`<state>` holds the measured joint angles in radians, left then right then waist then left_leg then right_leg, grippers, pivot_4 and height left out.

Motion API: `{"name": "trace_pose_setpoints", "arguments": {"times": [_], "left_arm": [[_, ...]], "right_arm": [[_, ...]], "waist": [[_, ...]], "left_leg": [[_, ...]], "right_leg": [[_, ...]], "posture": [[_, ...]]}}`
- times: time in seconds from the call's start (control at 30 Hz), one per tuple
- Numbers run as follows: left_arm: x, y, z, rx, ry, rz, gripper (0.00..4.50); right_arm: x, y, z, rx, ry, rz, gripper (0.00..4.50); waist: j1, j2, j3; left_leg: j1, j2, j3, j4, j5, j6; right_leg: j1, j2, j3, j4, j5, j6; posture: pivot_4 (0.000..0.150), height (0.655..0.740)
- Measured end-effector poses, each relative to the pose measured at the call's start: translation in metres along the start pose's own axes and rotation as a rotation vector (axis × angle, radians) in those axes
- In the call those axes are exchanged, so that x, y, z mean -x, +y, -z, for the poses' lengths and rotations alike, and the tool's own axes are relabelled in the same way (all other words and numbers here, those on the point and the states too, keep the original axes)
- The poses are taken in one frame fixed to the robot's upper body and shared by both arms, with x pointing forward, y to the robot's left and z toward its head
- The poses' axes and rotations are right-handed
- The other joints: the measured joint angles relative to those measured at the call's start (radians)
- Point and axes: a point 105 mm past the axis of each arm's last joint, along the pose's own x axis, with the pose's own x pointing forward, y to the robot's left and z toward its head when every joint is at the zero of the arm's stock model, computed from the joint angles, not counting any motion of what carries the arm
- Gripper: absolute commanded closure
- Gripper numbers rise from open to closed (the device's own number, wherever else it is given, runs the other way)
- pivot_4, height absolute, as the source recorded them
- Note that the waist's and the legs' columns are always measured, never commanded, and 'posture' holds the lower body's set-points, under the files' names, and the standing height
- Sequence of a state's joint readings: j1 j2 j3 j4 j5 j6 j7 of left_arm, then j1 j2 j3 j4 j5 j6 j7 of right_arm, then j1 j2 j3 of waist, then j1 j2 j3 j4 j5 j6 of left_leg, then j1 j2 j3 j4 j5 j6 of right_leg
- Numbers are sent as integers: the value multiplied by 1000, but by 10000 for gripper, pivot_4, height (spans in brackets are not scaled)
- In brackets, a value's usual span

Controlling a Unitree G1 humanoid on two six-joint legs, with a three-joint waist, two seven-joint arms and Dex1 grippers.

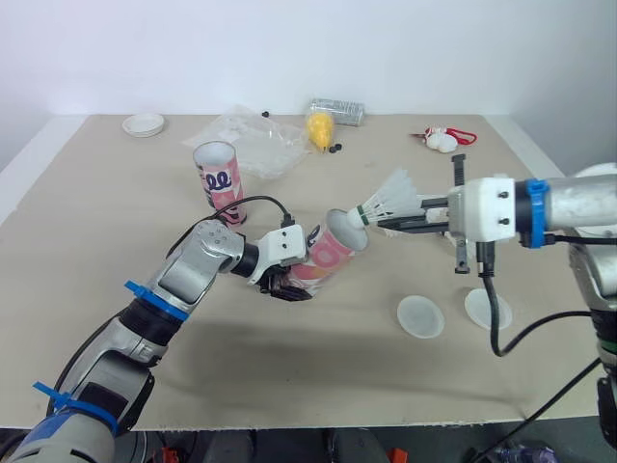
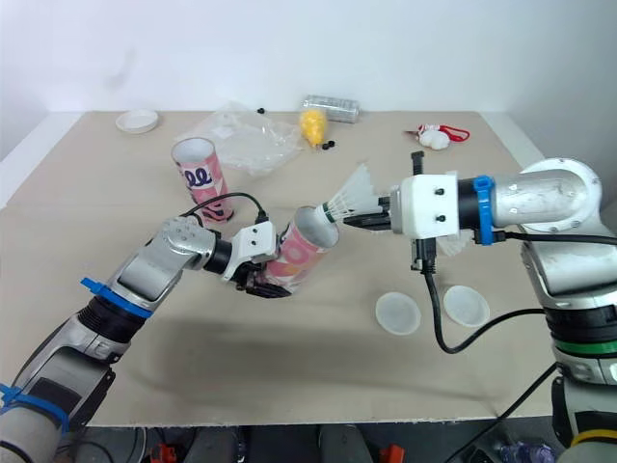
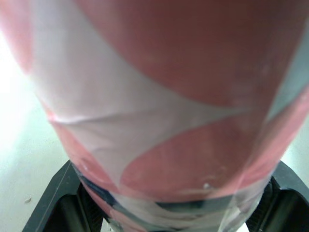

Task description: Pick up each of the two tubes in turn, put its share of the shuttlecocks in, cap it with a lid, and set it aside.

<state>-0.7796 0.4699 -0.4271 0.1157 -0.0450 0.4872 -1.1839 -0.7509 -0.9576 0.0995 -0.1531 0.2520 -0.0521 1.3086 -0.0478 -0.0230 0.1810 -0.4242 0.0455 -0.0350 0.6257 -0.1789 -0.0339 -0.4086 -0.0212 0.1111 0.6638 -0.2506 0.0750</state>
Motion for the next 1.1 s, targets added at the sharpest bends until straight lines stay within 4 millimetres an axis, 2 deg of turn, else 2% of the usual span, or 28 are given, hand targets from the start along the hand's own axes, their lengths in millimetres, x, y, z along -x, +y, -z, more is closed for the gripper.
{"name": "trace_pose_setpoints", "arguments": {"times": [0.17,0.27,0.33,0.37,0.4,0.5,0.53,0.7,0.8,0.9,1.0,1.03,1.1], "left_arm": [[-1,0,0,2,-1,1,14414],[-1,0,0,2,-1,-1,14414],[-1,0,-1,-1,0,-2,14414],[-1,0,-1,-2,1,-2,14414],[-1,0,-1,-2,2,-2,14414],[0,-1,0,2,4,-2,14414],[0,0,1,6,8,-6,14414],[2,1,2,2,13,-13,14414],[3,2,2,-3,17,-16,14414],[3,2,2,-27,24,-19,14414],[3,3,0,-54,37,-14,14414],[3,3,-1,-56,38,-14,14414],[3,3,-2,-59,42,-4,14414]], "right_arm": [[-9,1,5,60,10,-59,43980],[-20,6,3,80,-16,-114,34462],[-20,5,1,91,-25,-117,26014],[-19,3,0,96,-27,-109,20342],[-18,2,0,98,-29,-106,18971],[-14,-3,-4,41,-67,-76,6797],[-12,-7,-8,-17,-109,-47,689],[5,-33,-15,-234,-180,71,689],[18,-44,-4,-341,-154,126,689],[17,-43,4,-400,-148,123,9192],[4,-30,1,-401,-148,-1,23600],[1,-28,0,-396,-146,-24,25750],[-11,-19,-5,-357,-133,-104,35164]], "waist": [[1,0,0],[1,0,0],[1,0,0],[1,0,0],[1,0,0],[1,0,0],[1,0,0],[1,0,0],[0,0,0],[0,0,0],[0,1,0],[0,1,0],[0,1,1]], "left_leg": [[0,0,0,0,0,0],[0,0,0,0,0,0],[0,0,0,0,0,0],[0,0,0,0,0,0],[0,0,0,0,0,0],[0,0,0,0,0,0],[0,0,-1,0,0,0],[0,0,-1,0,0,0],[1,1,-1,0,0,0],[1,1,0,-1,0,0],[1,1,0,-1,0,0],[1,1,0,-1,0,0],[0,1,0,-1,0,0]], "right_leg": [[0,0,0,0,0,0],[0,0,0,0,0,-1],[0,0,0,0,0,-1],[0,0,0,0,0,-1],[0,0,0,0,0,-1],[0,0,0,0,0,-2],[0,0,0,0,1,-2],[0,0,0,1,2,-4],[0,0,0,1,0,-2],[0,1,0,1,0,-2],[-1,1,0,1,0,-2],[-1,1,0,1,0,-2],[-1,1,0,1,0,-1]], "posture": [[1500,7400],[1500,7400],[1500,7400],[1500,7400],[1500,7400],[1500,7400],[1500,7400],[1500,7400],[1500,7400],[1500,7400],[1500,7400],[1500,7400],[1500,7400]]}}
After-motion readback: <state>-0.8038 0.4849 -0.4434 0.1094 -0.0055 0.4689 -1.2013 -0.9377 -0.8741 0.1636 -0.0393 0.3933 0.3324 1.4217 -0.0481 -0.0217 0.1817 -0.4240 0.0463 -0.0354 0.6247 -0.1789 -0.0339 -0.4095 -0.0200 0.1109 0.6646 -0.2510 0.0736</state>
